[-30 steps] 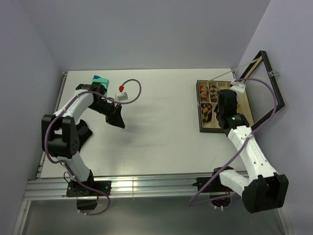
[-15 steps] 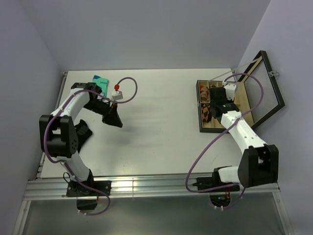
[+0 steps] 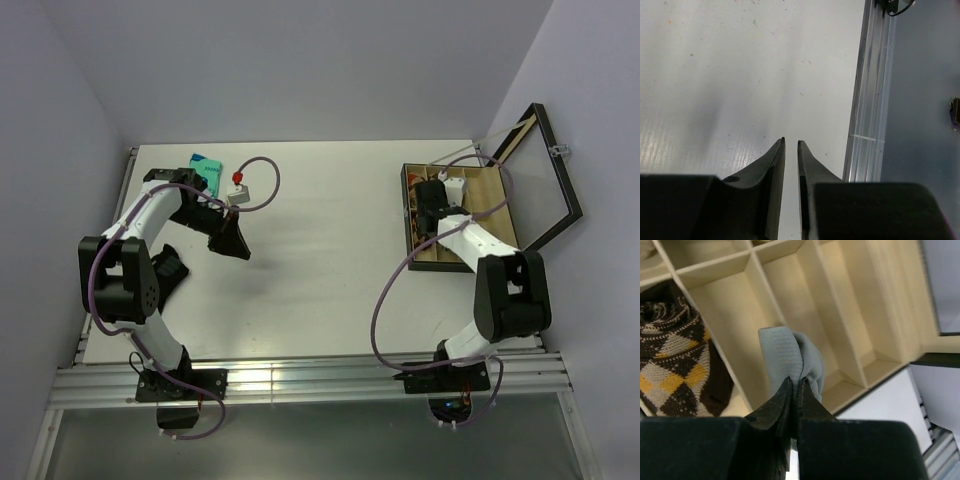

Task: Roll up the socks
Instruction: Place the sock in the storage box.

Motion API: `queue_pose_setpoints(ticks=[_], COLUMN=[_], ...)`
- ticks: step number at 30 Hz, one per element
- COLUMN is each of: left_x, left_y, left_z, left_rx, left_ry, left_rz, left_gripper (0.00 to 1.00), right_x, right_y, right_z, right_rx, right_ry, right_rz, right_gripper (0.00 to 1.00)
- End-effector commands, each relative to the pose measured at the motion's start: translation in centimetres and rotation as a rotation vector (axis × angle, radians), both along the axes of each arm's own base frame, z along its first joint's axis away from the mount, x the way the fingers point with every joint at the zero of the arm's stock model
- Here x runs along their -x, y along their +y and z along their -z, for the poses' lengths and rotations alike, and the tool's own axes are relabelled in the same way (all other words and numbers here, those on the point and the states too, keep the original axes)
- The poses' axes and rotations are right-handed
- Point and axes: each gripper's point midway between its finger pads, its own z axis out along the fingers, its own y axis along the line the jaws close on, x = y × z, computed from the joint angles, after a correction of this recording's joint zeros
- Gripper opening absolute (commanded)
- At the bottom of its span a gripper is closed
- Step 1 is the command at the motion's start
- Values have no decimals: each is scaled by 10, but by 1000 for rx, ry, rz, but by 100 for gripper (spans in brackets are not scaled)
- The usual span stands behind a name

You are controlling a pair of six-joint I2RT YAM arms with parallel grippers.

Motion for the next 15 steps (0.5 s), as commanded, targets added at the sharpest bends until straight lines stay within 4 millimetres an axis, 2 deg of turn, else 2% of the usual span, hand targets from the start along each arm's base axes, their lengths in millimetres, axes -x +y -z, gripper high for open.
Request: queue_pose_setpoints(ticks=[1, 10, 15], left_x=[4, 4, 2], left_y=[-3, -2, -2], left_z=[-21, -17, -19], left_rx=[41, 29, 27], left_ry=[-55, -50, -53], left_rz=[14, 16, 14], left_gripper=[21, 21, 21], right_x=[-16, -22, -20], right_y=[6, 14, 22], right_z=[11, 39, 57], right_rx=[-44, -104, -200], right_ry=[-52, -1, 32], right_rz=[6, -5, -12], right_gripper=[0, 0, 0])
